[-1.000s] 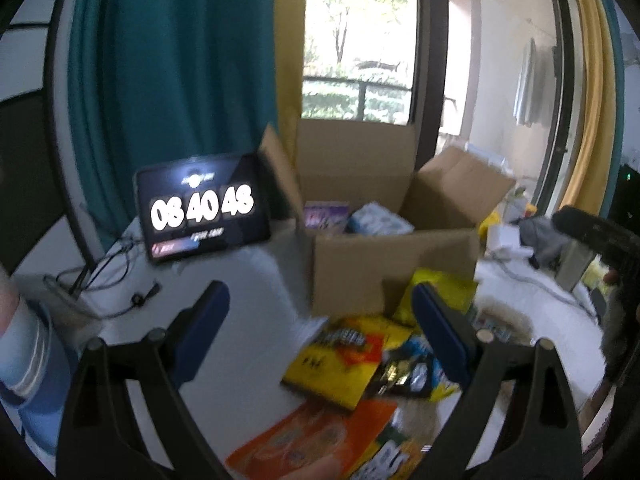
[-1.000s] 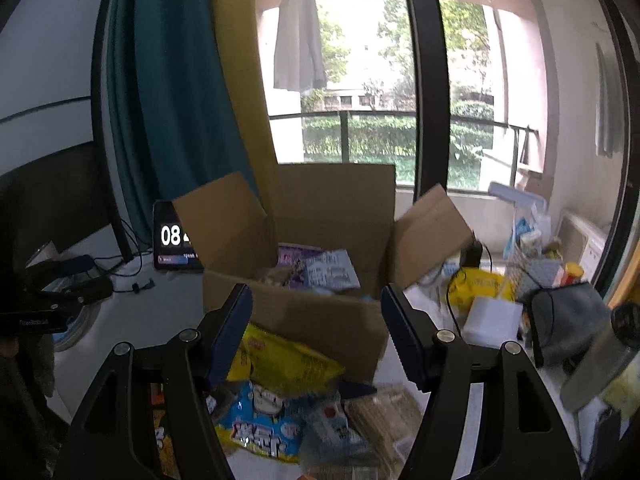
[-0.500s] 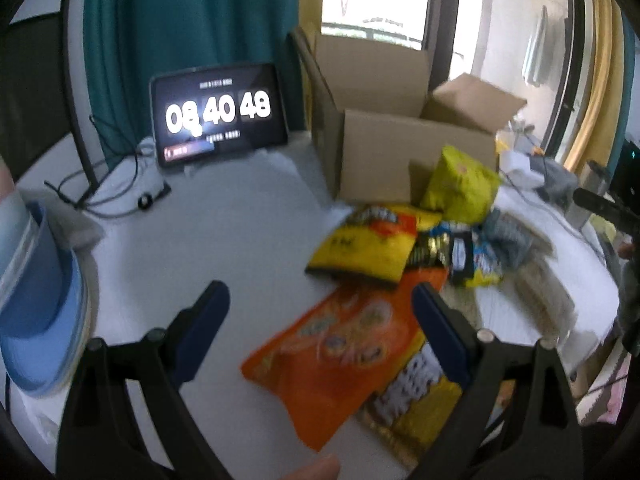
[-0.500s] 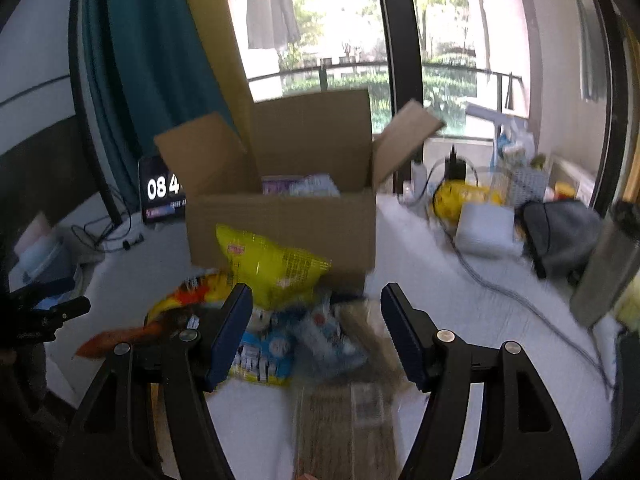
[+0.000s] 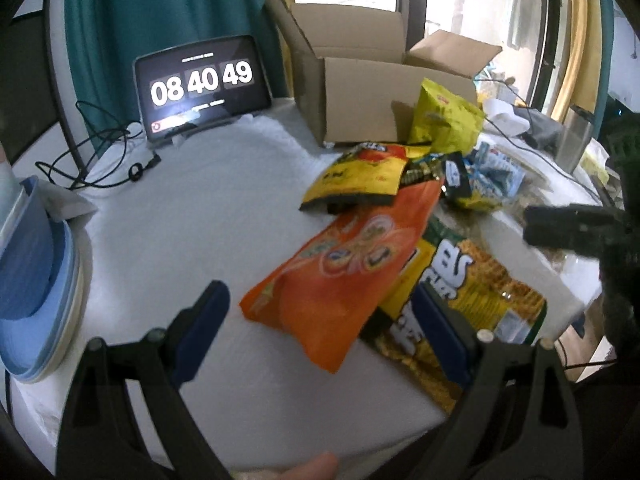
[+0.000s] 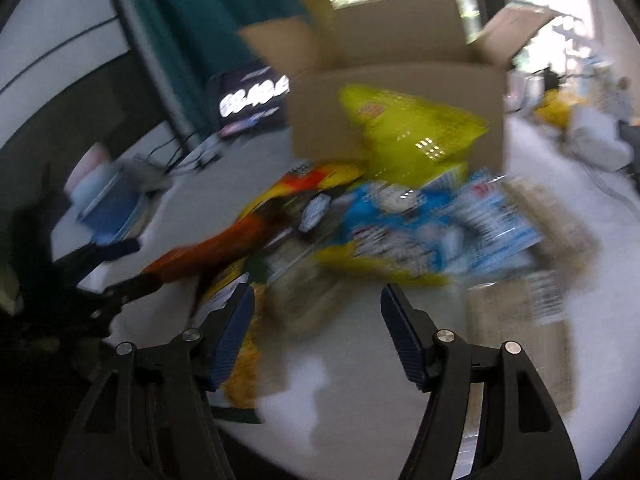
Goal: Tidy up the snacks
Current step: 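Grasp the orange bag with the left gripper while the right grasps the waffle-pattern bag, then carry both bags over the box and open both grippers to drop them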
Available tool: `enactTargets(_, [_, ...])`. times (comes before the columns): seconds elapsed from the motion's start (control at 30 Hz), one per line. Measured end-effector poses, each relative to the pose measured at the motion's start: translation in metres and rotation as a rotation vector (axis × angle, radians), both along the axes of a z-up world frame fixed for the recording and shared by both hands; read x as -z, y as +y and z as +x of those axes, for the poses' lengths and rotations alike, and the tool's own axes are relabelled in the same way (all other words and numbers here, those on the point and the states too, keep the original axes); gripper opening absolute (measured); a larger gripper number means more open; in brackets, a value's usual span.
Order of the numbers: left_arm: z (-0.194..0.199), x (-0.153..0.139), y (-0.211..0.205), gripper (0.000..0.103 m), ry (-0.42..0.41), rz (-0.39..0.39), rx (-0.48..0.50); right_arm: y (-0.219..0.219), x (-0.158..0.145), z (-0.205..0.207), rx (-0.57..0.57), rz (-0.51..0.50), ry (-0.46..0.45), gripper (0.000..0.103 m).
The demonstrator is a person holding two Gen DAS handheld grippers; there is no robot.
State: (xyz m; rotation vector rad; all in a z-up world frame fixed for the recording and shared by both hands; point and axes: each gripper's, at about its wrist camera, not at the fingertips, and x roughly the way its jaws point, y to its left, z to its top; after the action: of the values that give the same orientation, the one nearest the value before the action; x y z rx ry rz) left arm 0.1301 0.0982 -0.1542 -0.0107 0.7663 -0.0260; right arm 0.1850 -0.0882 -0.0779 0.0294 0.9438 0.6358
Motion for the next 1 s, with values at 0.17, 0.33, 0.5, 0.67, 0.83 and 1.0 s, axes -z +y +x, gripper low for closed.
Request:
enactTargets(0.17, [-0.001,0.01,0.011,0.093,-0.01,-0.017,0.0,0.033,0.017,-0.01,-0.107,0.001,0.087,0.066])
enactTargets(0.33, [0.006,0.017,0.017,0.093,-0.018,-0.002,0.008,0.056,0.034,-0.01,-0.162,-0.006,0.164,0.061])
enactTargets(0.5, [0.016,0.019,0.017,0.093,-0.044,0.052,0.021,0.076,0.05,-0.008,-0.213,-0.026,0.23,0.057])
enactTargets(0.67, [0.032,0.02,0.01,0.084,-0.065,0.123,0.038,0.08,0.046,-0.007,-0.221,-0.006,0.197,0.031])
enactTargets(0.83, [0.054,0.028,0.007,0.057,-0.017,0.112,0.063,0.076,0.027,-0.014,-0.243,-0.063,0.093,0.021])
enactTargets(1.0, [0.063,0.037,0.008,0.05,0.017,0.078,0.062,0.05,0.001,-0.017,-0.214,-0.079,0.014,0.02])
